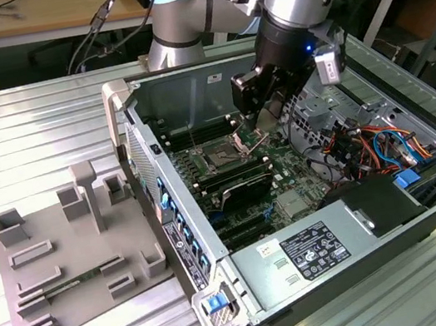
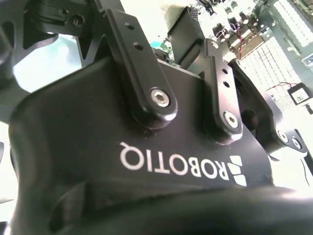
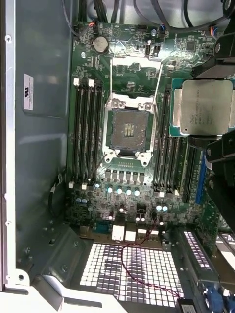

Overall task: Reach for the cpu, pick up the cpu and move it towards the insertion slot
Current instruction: 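Pick up the cpu and move it towards the insertion slot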

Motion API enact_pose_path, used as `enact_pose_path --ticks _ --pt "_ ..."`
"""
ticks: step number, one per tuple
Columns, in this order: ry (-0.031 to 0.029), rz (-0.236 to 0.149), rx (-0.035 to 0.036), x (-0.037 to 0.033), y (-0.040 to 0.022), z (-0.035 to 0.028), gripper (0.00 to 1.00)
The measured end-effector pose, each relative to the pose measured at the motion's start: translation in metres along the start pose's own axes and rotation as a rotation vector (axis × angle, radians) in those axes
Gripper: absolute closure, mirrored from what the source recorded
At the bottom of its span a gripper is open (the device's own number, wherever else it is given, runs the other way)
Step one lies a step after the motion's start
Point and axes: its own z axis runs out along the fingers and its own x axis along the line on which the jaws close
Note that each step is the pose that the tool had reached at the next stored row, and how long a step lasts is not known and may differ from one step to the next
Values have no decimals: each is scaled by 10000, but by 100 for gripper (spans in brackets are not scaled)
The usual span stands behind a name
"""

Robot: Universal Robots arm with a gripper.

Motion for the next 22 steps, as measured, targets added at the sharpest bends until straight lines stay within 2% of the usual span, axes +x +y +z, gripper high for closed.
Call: enact_pose_path --ticks 22 --pt "2 0 -1 -43 74 85 45"
